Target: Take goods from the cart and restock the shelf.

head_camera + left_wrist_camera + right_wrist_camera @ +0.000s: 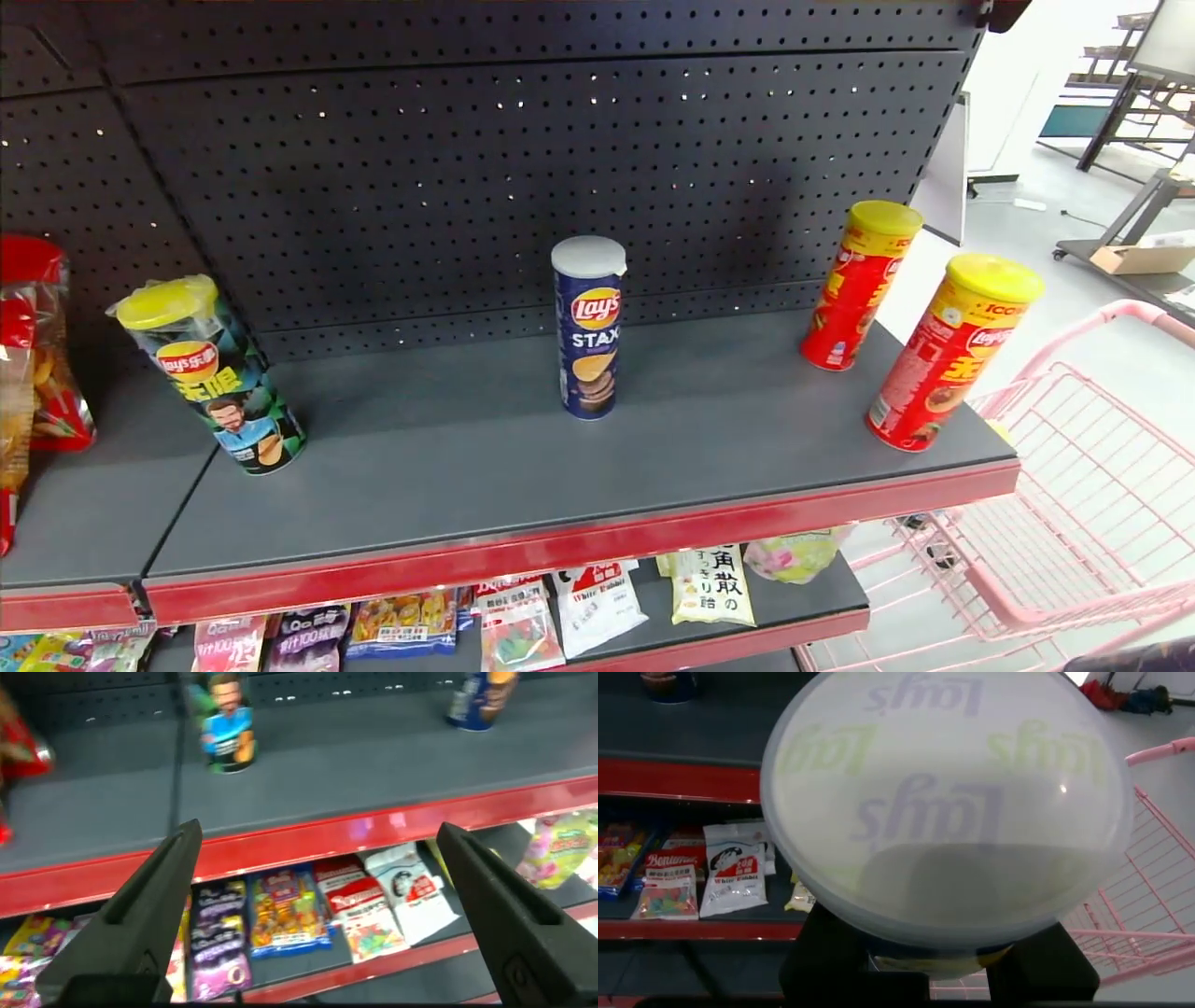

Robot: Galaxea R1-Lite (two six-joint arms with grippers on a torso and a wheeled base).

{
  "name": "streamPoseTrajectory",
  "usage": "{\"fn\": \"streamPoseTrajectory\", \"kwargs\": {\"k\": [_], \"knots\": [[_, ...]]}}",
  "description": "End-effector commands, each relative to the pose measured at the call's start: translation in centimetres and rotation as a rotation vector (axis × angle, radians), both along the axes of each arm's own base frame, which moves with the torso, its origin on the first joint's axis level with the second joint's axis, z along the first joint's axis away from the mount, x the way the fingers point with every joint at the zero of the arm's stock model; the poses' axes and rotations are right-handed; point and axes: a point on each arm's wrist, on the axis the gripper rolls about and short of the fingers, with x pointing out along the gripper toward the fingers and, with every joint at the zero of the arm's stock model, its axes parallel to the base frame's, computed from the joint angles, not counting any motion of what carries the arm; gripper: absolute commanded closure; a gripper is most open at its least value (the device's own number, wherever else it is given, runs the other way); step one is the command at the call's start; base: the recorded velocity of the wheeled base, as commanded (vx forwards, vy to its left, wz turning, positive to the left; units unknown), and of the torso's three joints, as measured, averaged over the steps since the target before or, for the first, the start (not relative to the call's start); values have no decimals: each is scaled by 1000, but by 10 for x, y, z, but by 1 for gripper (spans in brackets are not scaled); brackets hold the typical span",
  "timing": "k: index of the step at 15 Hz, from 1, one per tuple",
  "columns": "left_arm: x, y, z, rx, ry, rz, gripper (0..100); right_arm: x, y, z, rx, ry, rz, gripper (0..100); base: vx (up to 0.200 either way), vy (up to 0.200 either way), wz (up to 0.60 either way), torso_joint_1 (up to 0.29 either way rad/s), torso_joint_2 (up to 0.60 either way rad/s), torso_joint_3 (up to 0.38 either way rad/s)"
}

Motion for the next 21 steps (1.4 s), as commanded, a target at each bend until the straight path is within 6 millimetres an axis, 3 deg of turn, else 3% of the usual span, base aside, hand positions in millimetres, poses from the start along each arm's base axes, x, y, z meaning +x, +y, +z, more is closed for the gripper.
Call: {"fn": "streamPoseTrajectory", "kwargs": {"k": [1, 6, 8, 9, 11, 12, 14, 16, 17, 18, 21], "knots": [[0, 0, 0, 0, 1, 0, 0, 0, 0, 0, -1, 3, 3, 100, 0, 0, 0, 0, 0, 0], [1, 0, 1, 37, 12, -5, 0, -2, 1, -10, 4, -1, 75, 100, 0, 0, 0, 0, 0, 0], [4, 0, 2, 42, 44, -27, 0, 1, 3, -5, 7, 18, 141, 100, 0, 0, 0, 0, 0, 0], [3, -1, 22, 24, 18, -95, 0, 3, 4, -2, 10, 34, 166, 100, 0, 0, 0, 0, 0, 0], [44, -4, 140, -109, 44, -166, 0, 6, 5, -2, 10, 69, 194, 100, 0, 0, 0, 0, 0, 0], [64, -7, 165, -120, 60, -242, 0, 7, 6, -2, 10, 77, 215, 100, 0, 0, 0, 0, 0, 0], [113, -24, 168, 2, 136, -546, 0, 8, 6, 1, 11, 78, 227, 100, 0, 0, 0, 0, 0, 0], [178, -38, 158, 78, 160, -663, 0, 8, 6, 3, 11, 75, 227, 100, 0, 0, 0, 0, 0, 0], [199, -46, 150, 109, 156, -702, 0, 8, 6, 3, 17, 78, 227, 100, 0, 0, 0, 0, 0, 0], [228, -73, 139, 117, 146, -809, 0, 8, 6, 3, 23, 84, 226, 100, 0, 0, 0, 0, 0, 0], [266, -106, 127, 96, 192, -892, 0, 8, 6, 4, 26, 83, 221, 100, 0, 0, 0, 0, 0, 0]]}}
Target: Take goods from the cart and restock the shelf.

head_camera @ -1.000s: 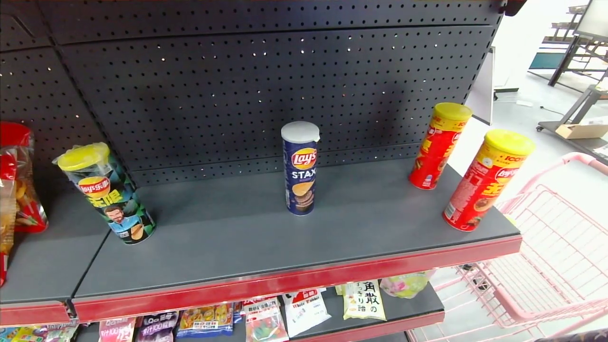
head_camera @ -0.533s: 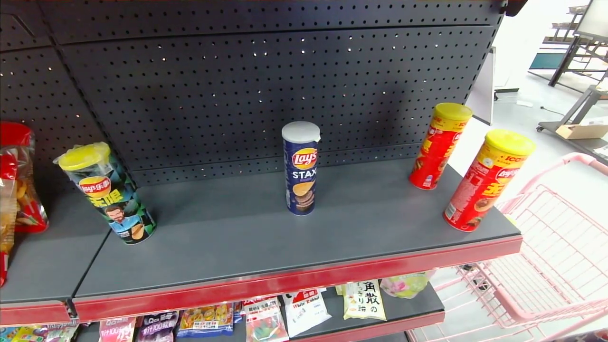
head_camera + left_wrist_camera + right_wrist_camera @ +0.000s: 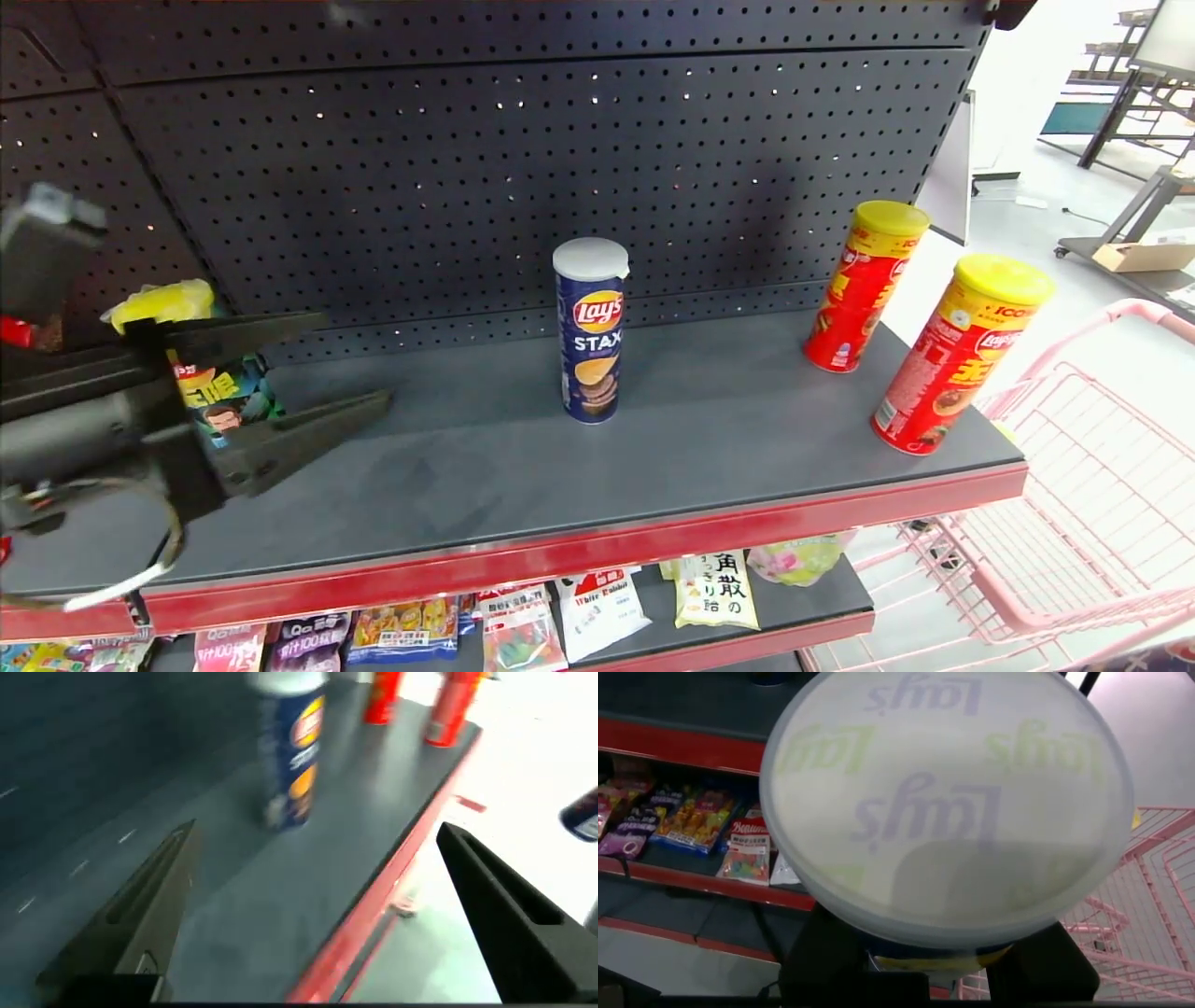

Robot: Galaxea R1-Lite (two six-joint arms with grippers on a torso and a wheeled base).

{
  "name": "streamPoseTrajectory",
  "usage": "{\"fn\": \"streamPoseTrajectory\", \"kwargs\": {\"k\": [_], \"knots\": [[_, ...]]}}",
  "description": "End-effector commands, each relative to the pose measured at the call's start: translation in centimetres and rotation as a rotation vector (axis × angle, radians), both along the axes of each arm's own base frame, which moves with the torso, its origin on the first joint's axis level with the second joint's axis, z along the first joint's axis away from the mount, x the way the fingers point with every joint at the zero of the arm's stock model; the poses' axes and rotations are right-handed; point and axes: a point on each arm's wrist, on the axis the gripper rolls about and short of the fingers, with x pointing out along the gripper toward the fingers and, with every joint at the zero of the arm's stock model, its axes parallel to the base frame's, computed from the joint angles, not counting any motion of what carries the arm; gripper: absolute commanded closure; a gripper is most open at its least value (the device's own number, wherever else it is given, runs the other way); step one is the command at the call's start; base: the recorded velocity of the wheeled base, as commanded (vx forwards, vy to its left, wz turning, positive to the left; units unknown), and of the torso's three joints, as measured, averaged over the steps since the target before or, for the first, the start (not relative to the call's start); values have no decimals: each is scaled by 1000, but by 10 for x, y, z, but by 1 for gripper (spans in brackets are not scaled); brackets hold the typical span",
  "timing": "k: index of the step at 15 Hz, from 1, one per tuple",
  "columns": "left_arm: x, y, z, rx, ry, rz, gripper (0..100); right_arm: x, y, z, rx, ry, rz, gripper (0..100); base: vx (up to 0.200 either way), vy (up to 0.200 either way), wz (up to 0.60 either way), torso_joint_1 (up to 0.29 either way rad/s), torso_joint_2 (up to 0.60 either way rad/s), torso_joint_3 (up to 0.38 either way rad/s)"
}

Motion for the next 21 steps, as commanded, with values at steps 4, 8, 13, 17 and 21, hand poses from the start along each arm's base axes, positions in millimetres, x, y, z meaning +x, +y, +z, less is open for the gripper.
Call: {"fn": "streamPoseTrajectory", "kwargs": {"k": [4, 8, 13, 17, 21], "knots": [[108, -75, -38, 42, 102, -203, 0, 0, 0, 0, 6, 5, -5, 100, 0, 0, 0, 0, 0, 0], [139, -97, -49, 58, 90, -201, 0, 1, 0, -1, 9, 11, -7, 100, 0, 0, 0, 0, 0, 0], [173, -111, -47, 59, 24, -138, 0, 0, 0, -1, 24, 12, -13, 100, 0, 0, 0, 0, 0, 0], [190, -117, -49, 59, 9, -109, 0, 0, 0, -1, 23, 13, -13, 100, 0, 0, 0, 0, 0, 0], [203, -123, -51, 55, -5, -93, 0, 0, 0, -1, 32, 16, -16, 100, 0, 0, 0, 0, 0, 0]]}}
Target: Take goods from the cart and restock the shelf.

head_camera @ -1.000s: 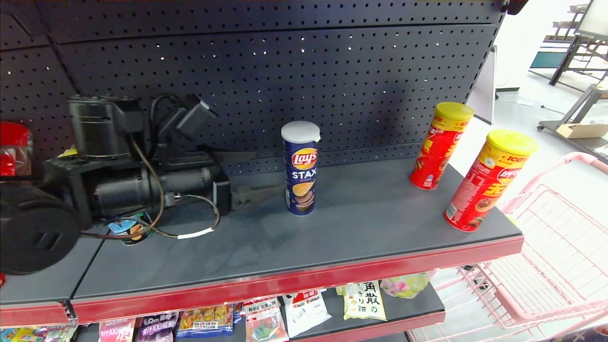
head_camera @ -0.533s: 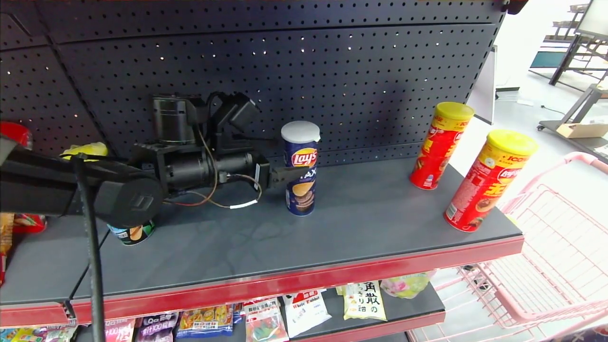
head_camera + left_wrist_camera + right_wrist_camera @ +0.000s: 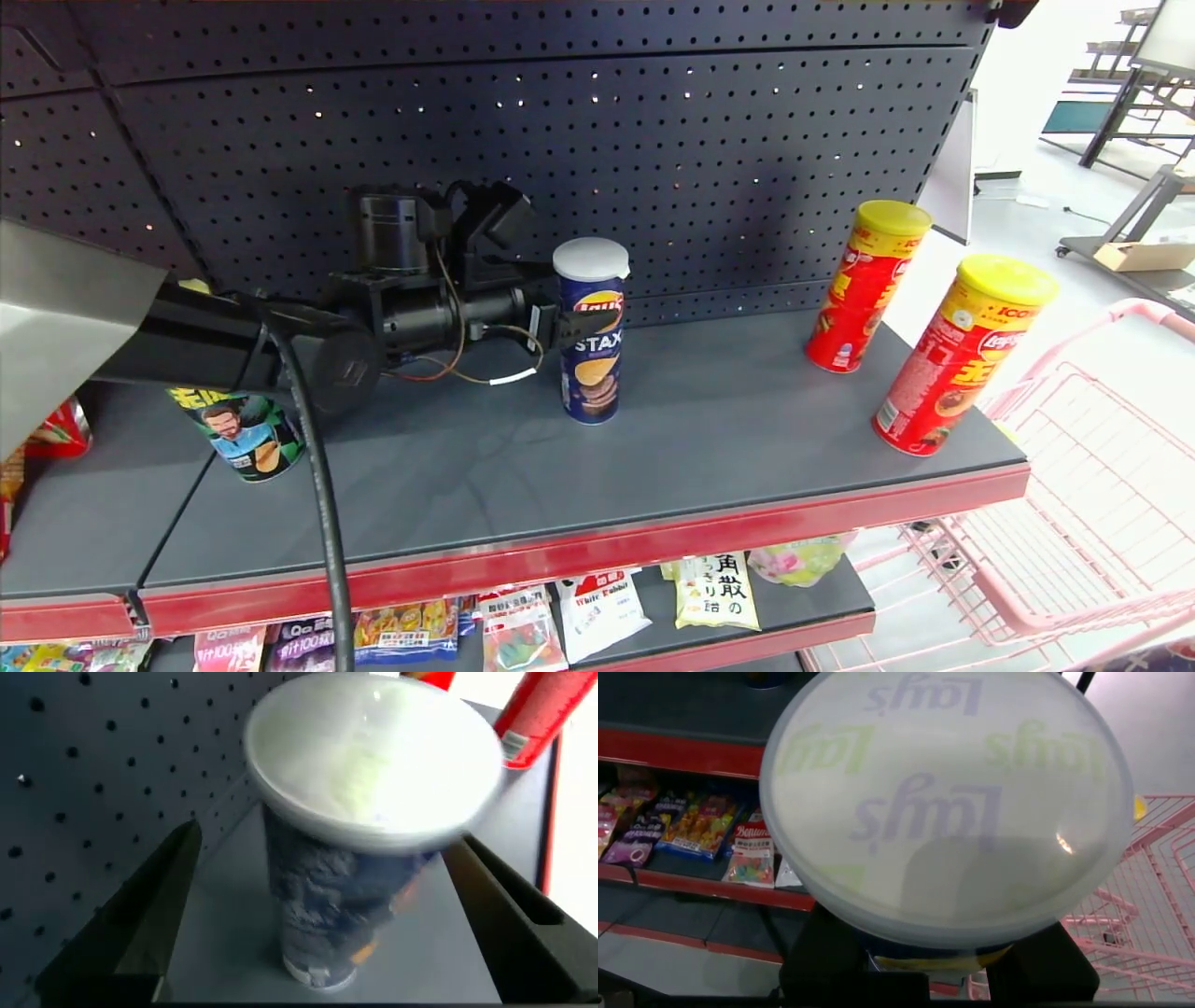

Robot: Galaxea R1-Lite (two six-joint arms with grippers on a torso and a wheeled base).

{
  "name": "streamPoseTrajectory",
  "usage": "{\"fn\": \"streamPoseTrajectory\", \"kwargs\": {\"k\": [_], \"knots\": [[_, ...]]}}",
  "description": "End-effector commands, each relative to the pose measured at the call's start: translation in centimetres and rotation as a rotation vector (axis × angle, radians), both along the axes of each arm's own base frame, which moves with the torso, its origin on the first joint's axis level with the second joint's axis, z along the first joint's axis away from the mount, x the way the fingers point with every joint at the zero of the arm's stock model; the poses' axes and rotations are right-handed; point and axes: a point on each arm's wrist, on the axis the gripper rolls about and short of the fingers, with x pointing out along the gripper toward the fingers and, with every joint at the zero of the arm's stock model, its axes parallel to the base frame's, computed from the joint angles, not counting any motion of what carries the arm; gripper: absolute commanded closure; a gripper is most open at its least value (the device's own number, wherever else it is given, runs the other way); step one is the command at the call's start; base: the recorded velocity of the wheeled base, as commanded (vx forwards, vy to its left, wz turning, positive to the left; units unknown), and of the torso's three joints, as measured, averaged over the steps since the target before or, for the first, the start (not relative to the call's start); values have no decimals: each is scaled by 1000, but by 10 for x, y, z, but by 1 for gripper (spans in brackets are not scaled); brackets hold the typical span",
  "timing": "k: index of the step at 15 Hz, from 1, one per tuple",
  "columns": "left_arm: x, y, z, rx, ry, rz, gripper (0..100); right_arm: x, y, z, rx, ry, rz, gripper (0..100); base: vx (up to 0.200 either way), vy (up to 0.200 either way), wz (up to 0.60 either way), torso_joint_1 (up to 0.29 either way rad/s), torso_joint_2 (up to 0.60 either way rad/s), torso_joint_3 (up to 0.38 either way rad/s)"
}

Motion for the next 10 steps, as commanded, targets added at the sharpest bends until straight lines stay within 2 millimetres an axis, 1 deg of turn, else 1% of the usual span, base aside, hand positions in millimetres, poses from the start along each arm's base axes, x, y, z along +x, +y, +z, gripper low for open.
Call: {"fn": "streamPoseTrajectory", "kwargs": {"k": [1, 5, 6, 10], "knots": [[8, -4, -3, -1, -2, 0, 0, 0, 0, 0, -2, 2, 1, 100, 0, 0, 0, 0, 0, 0], [11, -7, -7, 0, 1, -5, 0, 0, 0, 0, -2, 2, 2, 100, 0, 0, 0, 0, 0, 0], [12, -7, -9, 1, 0, -8, 100, 0, 0, -1, -2, 4, 2, 100, 0, 0, 0, 0, 0, 0], [12, -11, -9, 0, 3, -18, 100, 0, 0, -1, -2, 4, 2, 100, 0, 0, 0, 0, 0, 0]]}}
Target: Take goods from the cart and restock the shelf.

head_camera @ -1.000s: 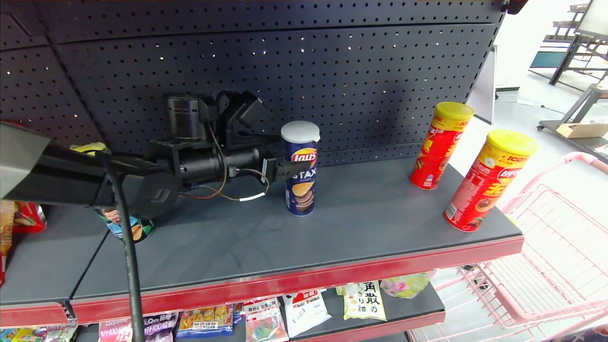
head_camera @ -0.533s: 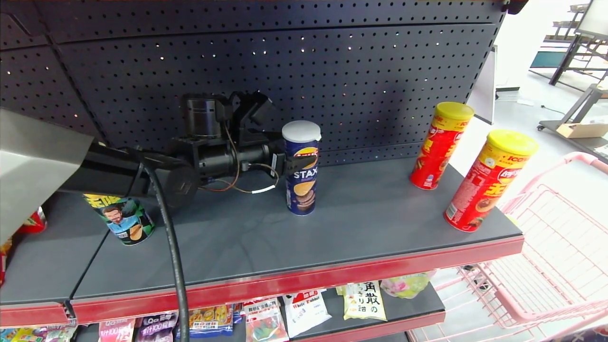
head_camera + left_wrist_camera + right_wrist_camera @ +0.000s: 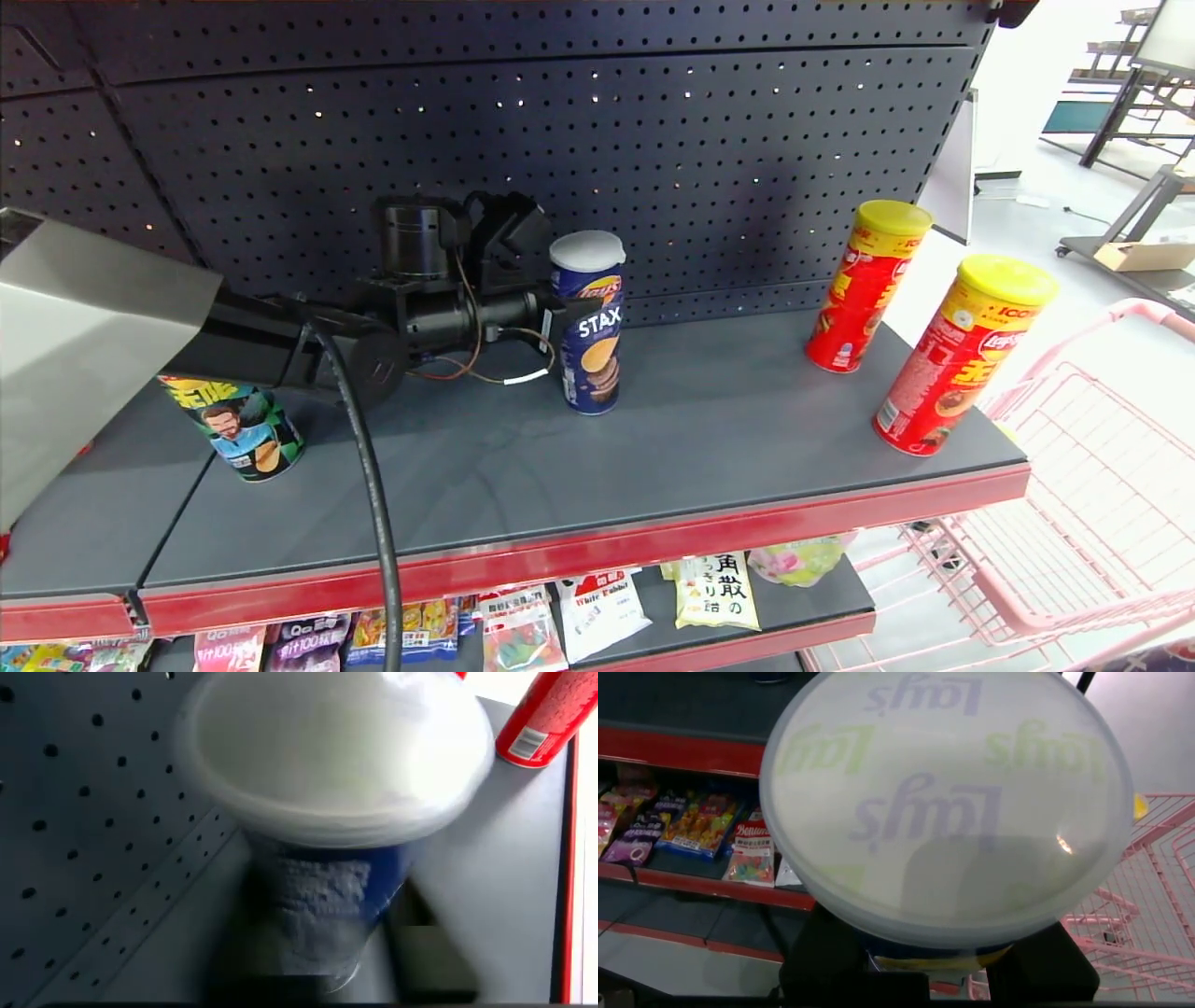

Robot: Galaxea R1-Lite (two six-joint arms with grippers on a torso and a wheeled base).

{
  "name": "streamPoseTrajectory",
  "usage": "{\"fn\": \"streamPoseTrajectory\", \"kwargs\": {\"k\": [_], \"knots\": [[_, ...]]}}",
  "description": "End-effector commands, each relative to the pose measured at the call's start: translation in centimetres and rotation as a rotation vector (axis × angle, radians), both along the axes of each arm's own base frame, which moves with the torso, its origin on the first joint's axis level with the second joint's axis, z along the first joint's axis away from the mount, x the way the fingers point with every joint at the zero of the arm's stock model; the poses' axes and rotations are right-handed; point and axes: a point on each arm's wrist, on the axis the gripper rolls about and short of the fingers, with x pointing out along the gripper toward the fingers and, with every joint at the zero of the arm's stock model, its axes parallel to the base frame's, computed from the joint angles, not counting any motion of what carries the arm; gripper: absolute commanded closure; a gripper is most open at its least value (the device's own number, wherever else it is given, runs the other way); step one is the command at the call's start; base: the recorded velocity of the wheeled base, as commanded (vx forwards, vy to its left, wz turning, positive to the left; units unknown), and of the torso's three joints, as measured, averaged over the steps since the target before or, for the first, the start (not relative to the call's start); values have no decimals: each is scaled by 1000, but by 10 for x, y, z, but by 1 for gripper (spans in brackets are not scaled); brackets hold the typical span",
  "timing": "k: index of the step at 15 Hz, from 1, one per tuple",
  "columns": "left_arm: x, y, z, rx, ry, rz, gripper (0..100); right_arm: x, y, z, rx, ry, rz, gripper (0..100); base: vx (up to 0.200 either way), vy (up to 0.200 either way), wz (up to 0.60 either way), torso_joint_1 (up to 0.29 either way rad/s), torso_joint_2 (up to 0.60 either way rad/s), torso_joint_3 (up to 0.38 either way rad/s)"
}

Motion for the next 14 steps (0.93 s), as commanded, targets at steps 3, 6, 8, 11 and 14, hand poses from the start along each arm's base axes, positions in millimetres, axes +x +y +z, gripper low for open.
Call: {"fn": "streamPoseTrajectory", "kwargs": {"k": [3, 6, 8, 11, 14], "knots": [[-3, -3, 3, -4, -8, -12, 100, 0, 0, -1, 0, 3, 1, 100, 0, 0, 0, 0, 0, 0], [-14, -1, 19, -26, -31, -72, 100, 0, 0, 0, 1, 0, 3, 100, 0, 0, 0, 0, 0, 0], [-33, -1, 35, -39, -56, -154, 100, 0, 0, 1, 0, 1, 6, 100, 0, 0, 0, 0, 0, 0], [-65, -4, 34, -31, -20, -264, 100, 1, 0, -1, 0, 8, 9, 100, 0, 0, 0, 0, 0, 0], [-72, -4, 13, 46, -41, -308, 100, 1, 0, -1, -1, 9, 13, 100, 0, 0, 0, 0, 0, 0]]}}
